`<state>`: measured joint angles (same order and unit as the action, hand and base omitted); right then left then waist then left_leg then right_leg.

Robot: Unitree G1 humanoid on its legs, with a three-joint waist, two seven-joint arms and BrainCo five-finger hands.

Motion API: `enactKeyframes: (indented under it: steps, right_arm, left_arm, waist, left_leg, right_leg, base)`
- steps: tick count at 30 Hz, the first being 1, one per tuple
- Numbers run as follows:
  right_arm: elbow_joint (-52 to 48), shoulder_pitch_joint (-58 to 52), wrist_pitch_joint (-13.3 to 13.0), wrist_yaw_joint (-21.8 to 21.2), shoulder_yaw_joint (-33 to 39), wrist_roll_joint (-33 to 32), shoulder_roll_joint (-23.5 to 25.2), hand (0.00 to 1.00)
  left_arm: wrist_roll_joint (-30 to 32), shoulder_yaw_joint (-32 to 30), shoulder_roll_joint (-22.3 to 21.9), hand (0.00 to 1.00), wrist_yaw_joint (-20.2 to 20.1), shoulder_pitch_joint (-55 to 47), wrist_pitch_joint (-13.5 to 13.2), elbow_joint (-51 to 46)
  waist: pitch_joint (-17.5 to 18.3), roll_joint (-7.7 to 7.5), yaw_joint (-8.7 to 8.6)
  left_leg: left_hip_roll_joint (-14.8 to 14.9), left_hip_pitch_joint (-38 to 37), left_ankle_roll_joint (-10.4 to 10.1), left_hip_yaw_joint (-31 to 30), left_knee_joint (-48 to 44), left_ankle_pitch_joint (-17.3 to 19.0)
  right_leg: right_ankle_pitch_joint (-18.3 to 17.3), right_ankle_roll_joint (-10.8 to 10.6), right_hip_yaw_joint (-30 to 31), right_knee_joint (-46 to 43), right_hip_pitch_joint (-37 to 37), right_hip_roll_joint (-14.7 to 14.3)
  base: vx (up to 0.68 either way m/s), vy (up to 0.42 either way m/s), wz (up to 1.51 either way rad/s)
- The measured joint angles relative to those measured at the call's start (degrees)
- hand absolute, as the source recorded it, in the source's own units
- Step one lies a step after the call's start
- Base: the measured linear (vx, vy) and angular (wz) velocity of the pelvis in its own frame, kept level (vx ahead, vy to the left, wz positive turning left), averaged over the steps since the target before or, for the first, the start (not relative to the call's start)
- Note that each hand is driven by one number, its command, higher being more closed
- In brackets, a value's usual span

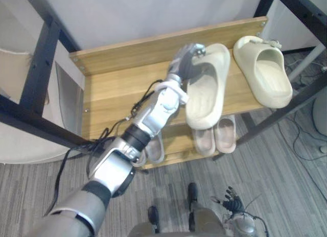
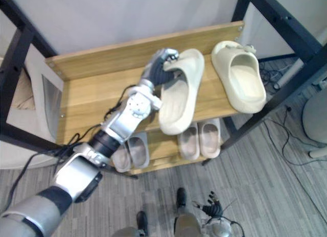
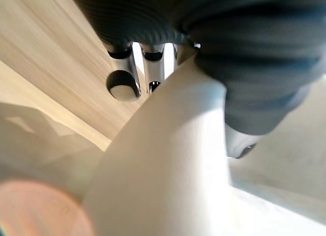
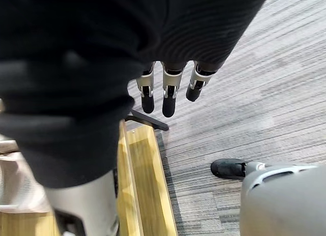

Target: Organize the slippers on the shoe rack

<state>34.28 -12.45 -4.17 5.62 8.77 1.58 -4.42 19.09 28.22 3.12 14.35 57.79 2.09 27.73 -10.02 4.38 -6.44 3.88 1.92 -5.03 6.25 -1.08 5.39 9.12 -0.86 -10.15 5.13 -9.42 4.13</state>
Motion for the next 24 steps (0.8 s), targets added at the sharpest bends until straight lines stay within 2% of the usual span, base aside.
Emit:
enactKeyframes:
  steps: [7, 11, 14, 17, 24]
  right_arm:
    - [-1.76, -1.31, 0.02, 0.01, -0.03, -0.01, 0.15, 0.00]
    - [-2.53, -2.35, -0.06, 0.05, -0.02, -0.18, 0.05, 0.00]
    - [-2.60, -2.42, -0.06, 0.05, -0.04, -0.42, 0.01, 0.00]
    - [-4.97, -3.26, -0.41, 0.05, -0.36, -0.42, 0.00, 0.00]
    - [-6.50, -4.90, -0.58, 0.04, -0.64, -0.47, -0.10, 0.00]
  left_arm:
    - [0.68, 1.01, -4.67, 1.00, -0.02, -0.02, 0.00, 0.10]
    - [1.06, 0.64, -5.45, 1.00, 0.02, 0.01, 0.03, 3.30]
    - [1.04, -2.14, -5.39, 1.00, 0.20, 0.13, 0.12, 4.01]
    - [0.98, -5.55, -3.34, 1.00, 0.81, 1.46, 0.67, 4.47]
    - [0.94, -9.29, -0.45, 1.00, 2.14, 2.88, 1.12, 5.35]
  waist:
    - [0.00, 0.02, -0.06]
    - [-0.03, 0.09, -0.23]
    - [-0.05, 0.13, -0.31]
    - [-0.18, 0.23, -0.28]
    - [-0.57, 0.63, -0.24]
  left_leg:
    - [0.08, -0.19, 0.11, 0.87, -0.01, 0.06]
    - [0.21, -0.32, 0.12, 1.18, -0.04, 0.08]
    - [0.35, -0.32, 0.12, 1.47, -0.03, 0.11]
    - [0.46, 0.11, 0.13, 2.61, 0.07, 0.13]
    - [0.55, 0.18, 0.09, 2.60, 0.16, 0.15]
  right_leg:
    - [-0.04, -0.06, 0.11, 0.00, 0.42, 0.03]
    - [-0.04, -0.06, 0.20, 0.00, 0.43, -0.06]
    - [-0.04, -0.05, 0.37, 0.00, 0.31, -0.18]
    - [0.23, 0.18, 1.07, -0.01, -0.85, -0.35]
    - [0.18, 0.12, 0.81, -0.02, -0.90, -0.40]
  base:
    - [0.00, 0.000, -0.01]
    - [0.00, -0.003, -0.03]
    - [0.00, -0.007, -0.05]
    - [0.01, -0.005, -0.15]
    - [0.03, 0.004, 0.00]
